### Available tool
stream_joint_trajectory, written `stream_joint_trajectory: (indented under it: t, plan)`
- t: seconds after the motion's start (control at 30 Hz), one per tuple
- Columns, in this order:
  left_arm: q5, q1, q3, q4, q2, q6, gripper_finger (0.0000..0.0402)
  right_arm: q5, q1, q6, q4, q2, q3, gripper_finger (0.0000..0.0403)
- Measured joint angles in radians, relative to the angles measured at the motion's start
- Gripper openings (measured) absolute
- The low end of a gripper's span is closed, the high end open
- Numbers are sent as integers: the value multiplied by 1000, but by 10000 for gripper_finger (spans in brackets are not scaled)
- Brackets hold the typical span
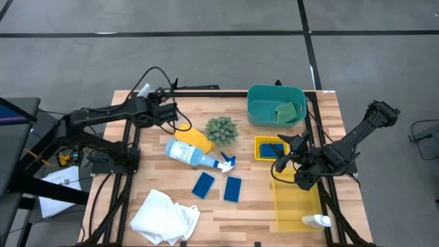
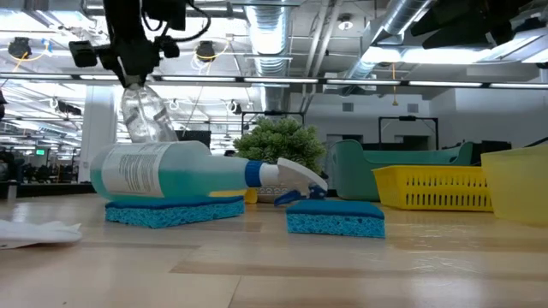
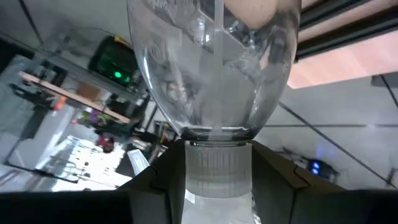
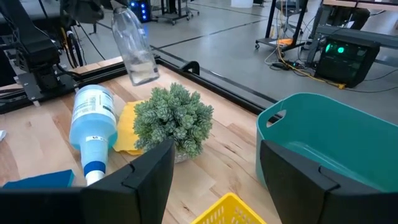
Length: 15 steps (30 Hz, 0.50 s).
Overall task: Pick & Place Kitchen Items
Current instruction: Put the transparent bottle into the bottom yellow bin
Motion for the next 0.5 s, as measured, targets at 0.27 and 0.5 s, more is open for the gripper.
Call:
stream_joint_trajectory:
  t: [0.27, 0.5]
  plan:
    - [-18, 32, 1, -1, 62, -15, 131, 0, 0, 0, -1, 0, 0, 228]
    - [-40, 47, 1, -6, 113, -15, 131, 0, 0, 0, -1, 0, 0, 228]
